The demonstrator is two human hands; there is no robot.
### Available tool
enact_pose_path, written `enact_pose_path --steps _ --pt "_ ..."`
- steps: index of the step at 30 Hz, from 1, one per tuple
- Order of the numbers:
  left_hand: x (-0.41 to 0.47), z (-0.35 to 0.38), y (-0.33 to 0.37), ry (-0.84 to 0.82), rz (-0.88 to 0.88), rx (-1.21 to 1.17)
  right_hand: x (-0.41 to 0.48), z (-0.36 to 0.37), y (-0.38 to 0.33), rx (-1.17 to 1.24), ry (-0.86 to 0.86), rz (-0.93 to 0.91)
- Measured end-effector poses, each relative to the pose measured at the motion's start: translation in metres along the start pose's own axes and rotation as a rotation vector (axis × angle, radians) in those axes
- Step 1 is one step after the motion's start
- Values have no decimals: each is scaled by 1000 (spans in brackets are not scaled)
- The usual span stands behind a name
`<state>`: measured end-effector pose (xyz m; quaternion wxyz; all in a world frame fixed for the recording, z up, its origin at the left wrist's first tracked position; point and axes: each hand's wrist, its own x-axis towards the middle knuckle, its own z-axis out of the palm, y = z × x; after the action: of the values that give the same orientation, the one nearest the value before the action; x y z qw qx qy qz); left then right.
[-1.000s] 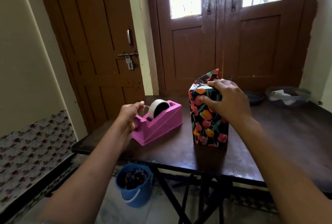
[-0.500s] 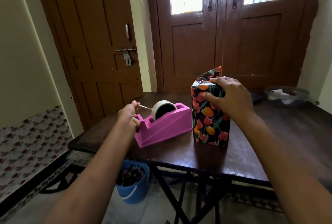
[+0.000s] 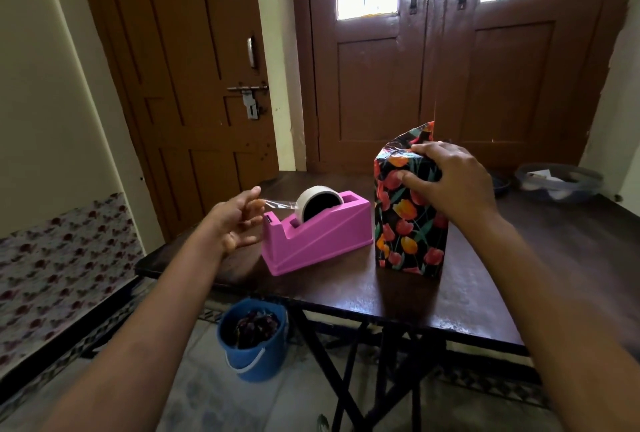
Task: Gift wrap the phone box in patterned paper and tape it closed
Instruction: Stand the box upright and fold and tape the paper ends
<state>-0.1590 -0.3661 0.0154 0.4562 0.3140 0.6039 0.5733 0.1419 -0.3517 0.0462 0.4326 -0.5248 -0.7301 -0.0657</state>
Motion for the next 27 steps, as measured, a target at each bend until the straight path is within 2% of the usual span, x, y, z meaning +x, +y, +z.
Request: enact_pose_path --steps 4,9,14,19,24,27 --pt "0 -12 2 -12 32 310 -1 0 0 -8 -7 3" --pt "9 -30 1 -178 -51 408 1 2 2 0 7 2" --pt "21 -34 -8 -267 -104 217 3 2 4 -12 -7 4" --pt "22 -35 -15 -284 -61 135 6 3 7 1 -4 2" --pt "29 -37 -20 -335 -4 202 8 4 10 9 -15 15" --pt "27 -31 -18 -299 47 336 9 3 11 21 -29 18"
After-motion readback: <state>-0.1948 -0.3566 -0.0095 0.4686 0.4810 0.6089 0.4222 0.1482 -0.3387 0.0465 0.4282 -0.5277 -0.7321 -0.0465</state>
